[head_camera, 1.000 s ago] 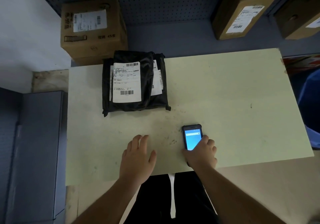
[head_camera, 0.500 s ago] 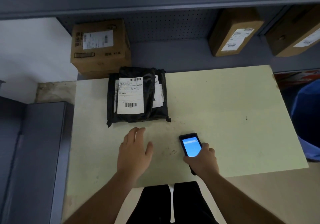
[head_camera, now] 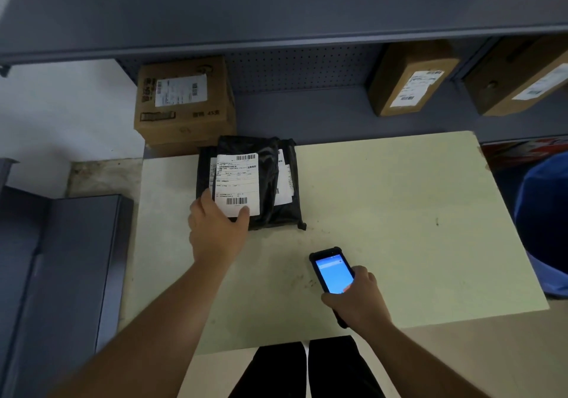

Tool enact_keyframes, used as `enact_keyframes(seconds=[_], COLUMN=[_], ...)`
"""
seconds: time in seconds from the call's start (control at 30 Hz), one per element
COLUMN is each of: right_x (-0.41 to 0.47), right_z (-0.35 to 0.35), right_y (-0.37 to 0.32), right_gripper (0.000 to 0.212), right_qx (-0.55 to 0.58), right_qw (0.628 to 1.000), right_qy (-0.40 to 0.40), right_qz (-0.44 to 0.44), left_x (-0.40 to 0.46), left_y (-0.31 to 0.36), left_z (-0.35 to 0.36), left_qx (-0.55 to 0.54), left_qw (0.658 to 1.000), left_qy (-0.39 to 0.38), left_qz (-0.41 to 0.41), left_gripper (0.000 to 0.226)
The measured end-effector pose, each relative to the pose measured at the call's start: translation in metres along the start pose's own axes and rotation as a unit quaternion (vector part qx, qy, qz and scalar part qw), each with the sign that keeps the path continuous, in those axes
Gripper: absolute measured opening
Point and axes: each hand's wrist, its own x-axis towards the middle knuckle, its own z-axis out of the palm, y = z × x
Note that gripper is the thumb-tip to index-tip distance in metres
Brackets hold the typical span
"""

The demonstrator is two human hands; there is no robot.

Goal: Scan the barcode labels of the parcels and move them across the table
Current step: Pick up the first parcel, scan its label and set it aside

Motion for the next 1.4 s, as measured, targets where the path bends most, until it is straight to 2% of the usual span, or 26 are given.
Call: enact_keyframes(seconds=[0.23,0.4,0.7,0.83,1.0,1.2,1.4], right_x=[-0.006,-0.007,-0.012,-0.012,-0.011,-0.01,-0.012], right_z=[-0.004,-0.008,-0.011,-0.014,-0.019,-0.026,-0.036], right_y=[0.005,0.012,0.018,0.021,0.024,0.025,0.019], right_gripper=[0.087,0.088,0.086,0.084,0.086,0.087,0.082], right_qx=[0.021,0.033,0.049,0.048,0.044,0.041,0.043], right_qw=[1.0,0.999,0.998,0.998,0.999,0.998,0.998], right_qy=[-0.012,-0.019,-0.026,-0.026,-0.026,-0.03,-0.037], right_qz=[-0.02,-0.021,-0.024,-0.021,-0.019,-0.022,-0.036], left_x=[0.025,0.031,0.037,0.032,0.02,0.016,0.017], left_y=[0.014,0.014,0.027,0.033,0.042,0.042,0.035], left_z=[0.014,0.023,0.027,0.03,0.031,0.03,0.025], left_qx=[-0.013,-0.031,-0.034,-0.011,0.033,-0.02,-0.136], left_qw=[0.993,0.986,0.973,0.98,0.991,0.995,0.98], left_qy=[-0.076,-0.091,-0.107,-0.09,-0.06,-0.052,-0.056], left_qz=[-0.094,-0.134,-0.201,-0.179,-0.111,-0.087,-0.134], left_gripper=[0.13,0.139,0.133,0.129,0.126,0.128,0.094])
